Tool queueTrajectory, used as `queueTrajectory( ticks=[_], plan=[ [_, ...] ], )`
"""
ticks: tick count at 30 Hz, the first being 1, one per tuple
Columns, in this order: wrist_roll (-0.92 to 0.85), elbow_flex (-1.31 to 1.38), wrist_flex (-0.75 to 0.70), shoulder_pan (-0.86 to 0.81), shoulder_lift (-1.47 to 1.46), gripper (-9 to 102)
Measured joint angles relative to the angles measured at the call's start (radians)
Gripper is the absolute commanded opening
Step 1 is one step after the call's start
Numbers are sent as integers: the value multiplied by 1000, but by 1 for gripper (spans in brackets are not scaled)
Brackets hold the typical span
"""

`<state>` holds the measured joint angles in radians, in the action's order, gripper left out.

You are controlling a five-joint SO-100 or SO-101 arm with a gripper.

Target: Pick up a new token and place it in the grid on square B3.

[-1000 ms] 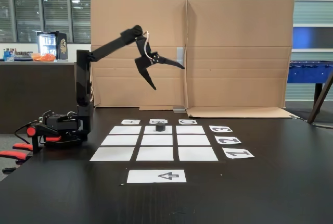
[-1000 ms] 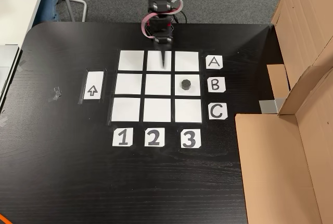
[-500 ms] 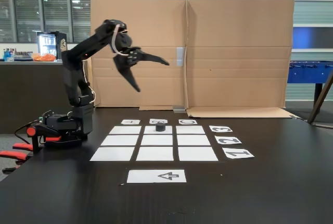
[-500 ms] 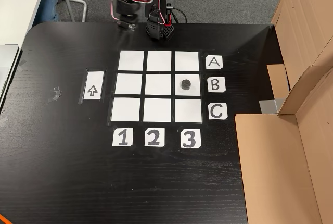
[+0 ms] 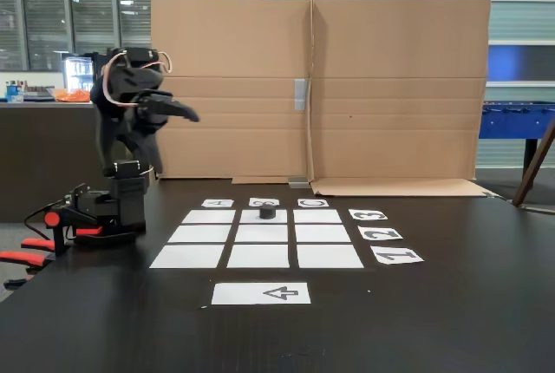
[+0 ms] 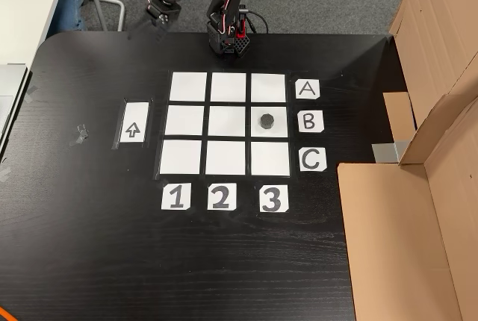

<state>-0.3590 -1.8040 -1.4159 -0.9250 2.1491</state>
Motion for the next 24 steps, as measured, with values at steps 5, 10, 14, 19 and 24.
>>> queueTrajectory(
  ticks=[5, 10, 14, 19, 24],
  plan=[
    [-37, -135, 114, -121, 66, 59],
    [-52, -390, 224, -175, 186, 58],
    [-52, -574, 307, -187, 284, 58],
    [-54, -736, 345, -189, 393, 58],
    [-71, -871, 347, -189, 537, 58]
  ],
)
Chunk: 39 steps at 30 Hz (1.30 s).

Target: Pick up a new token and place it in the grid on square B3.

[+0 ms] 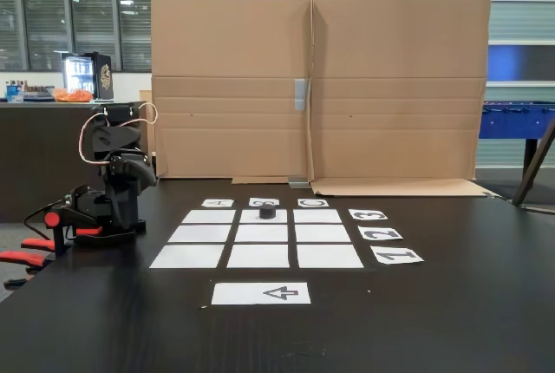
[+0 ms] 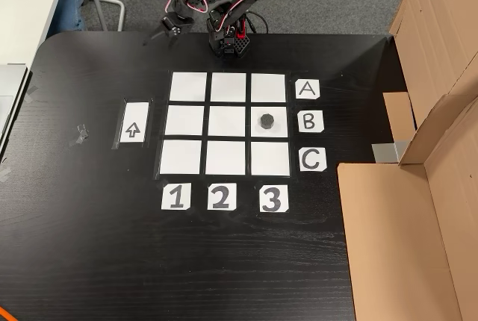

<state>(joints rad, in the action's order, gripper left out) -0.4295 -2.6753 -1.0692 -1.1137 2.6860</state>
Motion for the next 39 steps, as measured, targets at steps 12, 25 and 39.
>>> queueTrajectory(
  ticks=[12, 25, 39],
  plan=[
    [-40, -152, -55, 8, 258, 58],
    [-48, -255, -149, 8, 535, 17],
    [9, -270, -166, 2, 600, -1]
  ],
)
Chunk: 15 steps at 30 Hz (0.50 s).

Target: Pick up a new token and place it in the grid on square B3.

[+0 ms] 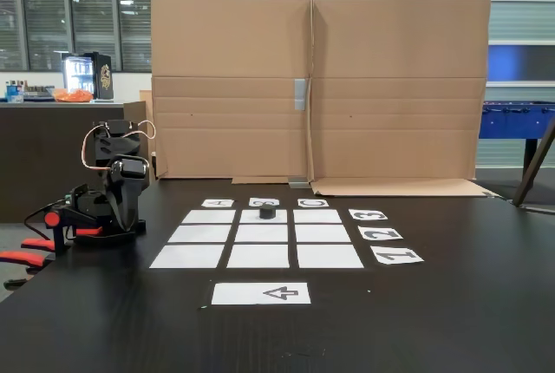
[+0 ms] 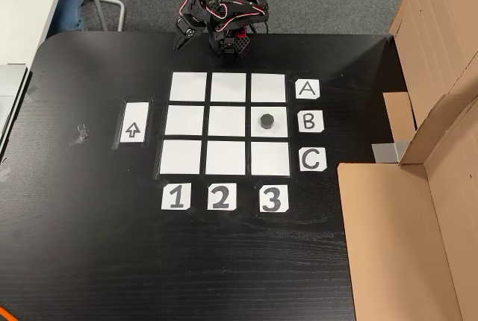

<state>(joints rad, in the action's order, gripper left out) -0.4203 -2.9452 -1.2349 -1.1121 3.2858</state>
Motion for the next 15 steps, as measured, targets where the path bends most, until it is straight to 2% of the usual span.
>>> queueTrajectory(
  ticks=[15],
  plan=[
    [-20, -12, -9, -8, 35, -1]
  ],
)
